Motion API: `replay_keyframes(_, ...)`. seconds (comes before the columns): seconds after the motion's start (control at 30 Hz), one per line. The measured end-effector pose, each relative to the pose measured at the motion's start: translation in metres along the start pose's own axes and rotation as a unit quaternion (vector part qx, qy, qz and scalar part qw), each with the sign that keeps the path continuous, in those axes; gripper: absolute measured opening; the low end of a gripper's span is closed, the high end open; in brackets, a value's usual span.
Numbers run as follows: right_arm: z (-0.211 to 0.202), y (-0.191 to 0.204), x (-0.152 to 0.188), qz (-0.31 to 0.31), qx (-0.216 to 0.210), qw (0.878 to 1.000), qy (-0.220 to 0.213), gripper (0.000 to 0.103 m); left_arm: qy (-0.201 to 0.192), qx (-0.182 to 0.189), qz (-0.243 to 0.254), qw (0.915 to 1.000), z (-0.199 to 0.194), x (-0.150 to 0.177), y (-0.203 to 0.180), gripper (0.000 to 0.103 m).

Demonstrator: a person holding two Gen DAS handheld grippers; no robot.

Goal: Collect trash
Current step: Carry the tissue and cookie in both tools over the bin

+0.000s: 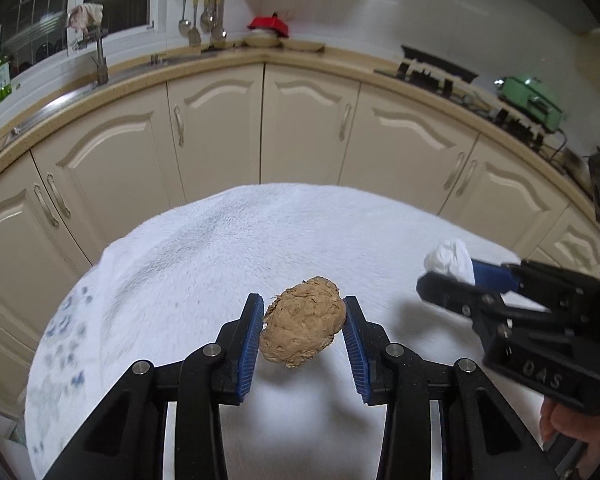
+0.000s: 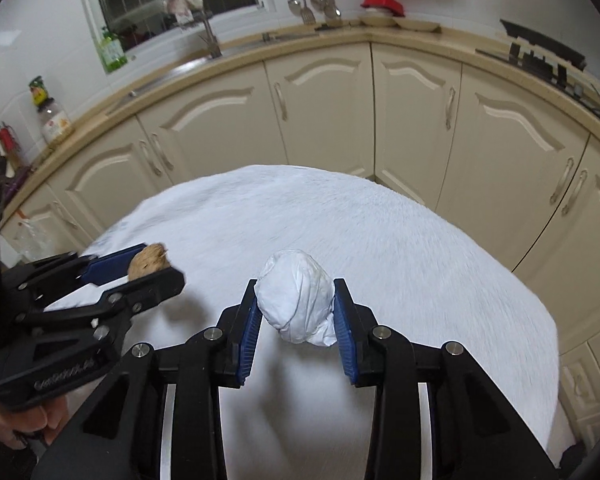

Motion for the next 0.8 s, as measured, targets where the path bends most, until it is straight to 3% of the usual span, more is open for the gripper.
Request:
replay_keyframes(0.17, -0.055, 0.021, 0.004, 0.002, -0.008, 0.999, -0.032, 0.035, -0.036, 0.008, -0.001, 0.9993, -0.042, -0.002, -0.017, 0.036)
replay_keyframes(0.37, -0.121, 0.042, 0.008, 0.0, -0.011, 0.997, -0.076, 0.035, -0.091, 0.027, 0.004, 0.9955, -0.121, 0.007, -0.041, 0.036)
replay_keyframes(0.67, -0.211, 0.063, 0.018, -0.009, -0.004, 0.991, -0.133, 0.035, -0.156, 0.033, 0.015, 0.987, -0.248, 0.056, -0.056, 0.036)
replay_keyframes(0.8, -0.245, 0.066, 0.025, -0.012, 0.003, 0.988, -0.152, 0.035, -0.172, 0.043, 0.017, 0.984, -0.3, 0.095, -0.063, 0.036)
Point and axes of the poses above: each gripper's, at about its wrist camera, not at the fingertips, and z roughly the way its jaws point, y to its left, x to its underside, the point moved 4 cm from there along z, roughly the way its jaws point, and after that the axes turned 13 degrees about -y, right-handed, at the moved point
